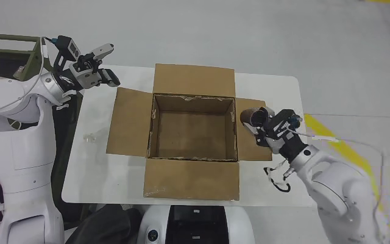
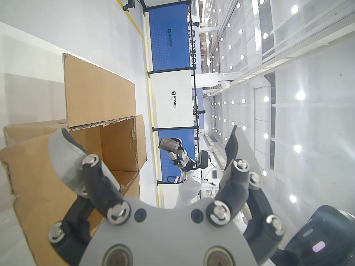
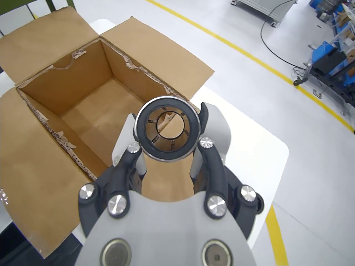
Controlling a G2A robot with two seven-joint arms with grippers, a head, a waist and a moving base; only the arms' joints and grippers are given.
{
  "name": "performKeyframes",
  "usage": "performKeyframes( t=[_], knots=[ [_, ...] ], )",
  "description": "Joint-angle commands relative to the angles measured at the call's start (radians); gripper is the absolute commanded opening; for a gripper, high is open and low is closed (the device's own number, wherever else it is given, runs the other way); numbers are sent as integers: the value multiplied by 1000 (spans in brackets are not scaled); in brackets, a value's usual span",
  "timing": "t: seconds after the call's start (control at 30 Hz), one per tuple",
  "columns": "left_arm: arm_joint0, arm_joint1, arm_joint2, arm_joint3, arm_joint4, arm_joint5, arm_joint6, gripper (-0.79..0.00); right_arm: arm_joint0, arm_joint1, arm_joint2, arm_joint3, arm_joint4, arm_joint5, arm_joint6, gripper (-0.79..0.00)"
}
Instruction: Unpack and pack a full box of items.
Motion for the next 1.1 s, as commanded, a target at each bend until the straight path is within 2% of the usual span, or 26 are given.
performKeyframes(
  t=[0.0,0.37,0.57,0.7,1.07],
  knots=[
    [0,0,0,0,0,0,0,0,55,-4,-58,27,-1,-3,21,-785],
    [0,0,0,0,0,0,0,0,301,-38,-306,183,81,-16,107,-785],
    [0,0,0,0,0,0,0,0,395,-59,-405,266,116,-6,131,-785],
    [0,0,0,0,0,0,0,0,438,-70,-447,323,128,-13,132,-785],
    [0,0,0,0,0,0,0,0,438,-70,-447,323,128,-13,132,-785]
  ],
)
